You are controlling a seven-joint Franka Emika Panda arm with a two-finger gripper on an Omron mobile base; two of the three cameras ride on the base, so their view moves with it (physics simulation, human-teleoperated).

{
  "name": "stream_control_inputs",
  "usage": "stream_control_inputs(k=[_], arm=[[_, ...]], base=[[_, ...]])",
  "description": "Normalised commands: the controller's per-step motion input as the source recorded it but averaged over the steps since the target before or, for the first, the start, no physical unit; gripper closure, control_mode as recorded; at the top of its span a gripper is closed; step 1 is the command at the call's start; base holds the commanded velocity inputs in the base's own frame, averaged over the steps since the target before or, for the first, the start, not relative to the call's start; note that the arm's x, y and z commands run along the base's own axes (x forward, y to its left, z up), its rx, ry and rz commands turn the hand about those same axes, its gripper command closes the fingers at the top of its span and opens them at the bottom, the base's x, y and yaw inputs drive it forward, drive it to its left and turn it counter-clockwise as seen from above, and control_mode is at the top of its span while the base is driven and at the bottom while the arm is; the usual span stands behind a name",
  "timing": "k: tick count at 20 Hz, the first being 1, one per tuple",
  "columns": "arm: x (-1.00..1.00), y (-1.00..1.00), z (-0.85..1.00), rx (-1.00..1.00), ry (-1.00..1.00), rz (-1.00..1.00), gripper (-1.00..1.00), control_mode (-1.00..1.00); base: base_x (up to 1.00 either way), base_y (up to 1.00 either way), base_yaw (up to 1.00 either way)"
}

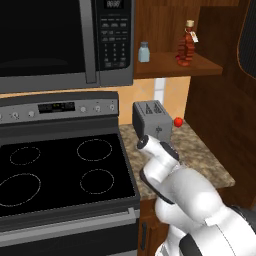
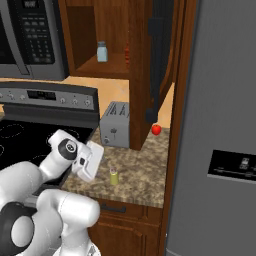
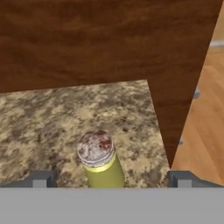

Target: Put the shaker and condiment bottle from the counter next to their counterparts in the cabinet.

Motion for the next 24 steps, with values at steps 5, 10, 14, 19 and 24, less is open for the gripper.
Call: stream_control_inputs(k=[5, 10, 14, 19, 24], arm=[[0.0, -0.3, -0.3, 0.0, 0.0, 0.0, -1.0, -1.0], [0.0, -0.24, -0.32, 0.0, 0.0, 0.0, -1.0, -1.0], [0.0, -0.23, -0.44, 0.0, 0.0, 0.0, -1.0, -1.0], [0.06, -0.15, -0.47, 0.0, 0.0, 0.0, 1.0, -1.0], [-0.06, -0.09, -0.17, 0.02, -0.01, -0.03, 1.0, -1.0]], base=[[0.0, 0.0, 0.0], [0.0, 0.0, 0.0], [0.0, 0.0, 0.0], [0.0, 0.0, 0.0], [0.0, 0.0, 0.0]])
